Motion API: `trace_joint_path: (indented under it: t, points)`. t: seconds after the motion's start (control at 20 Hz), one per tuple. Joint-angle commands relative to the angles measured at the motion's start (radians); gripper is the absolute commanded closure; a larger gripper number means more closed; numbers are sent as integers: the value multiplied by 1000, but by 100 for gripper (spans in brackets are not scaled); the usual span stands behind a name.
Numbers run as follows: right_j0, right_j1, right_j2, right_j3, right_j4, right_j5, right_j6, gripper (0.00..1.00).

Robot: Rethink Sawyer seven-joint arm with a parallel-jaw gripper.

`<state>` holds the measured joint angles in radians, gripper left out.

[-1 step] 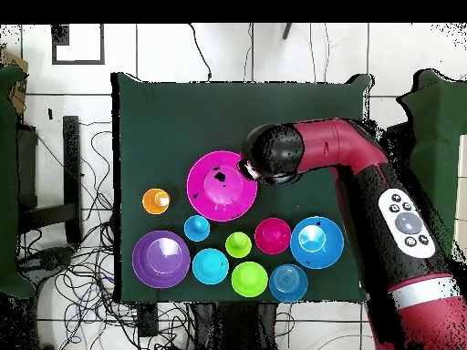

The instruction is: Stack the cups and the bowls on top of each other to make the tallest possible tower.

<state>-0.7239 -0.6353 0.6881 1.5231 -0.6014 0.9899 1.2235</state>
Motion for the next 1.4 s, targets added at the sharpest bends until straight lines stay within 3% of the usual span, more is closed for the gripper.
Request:
trace_joint_path:
  t: [0.05, 0.25, 0.75, 0.9, 1.4]
  points:
    - [42, 130, -24, 23, -87, -129, -50, 0]
    - [66, 159, -53, 13, -122, -200, 6, 0]
    - [91, 229, -97, -36, -151, -278, 11, 0]
    - [119, 255, -128, -76, -191, -309, 32, 0]
    - [143, 265, -169, -114, -207, -339, 26, 0]
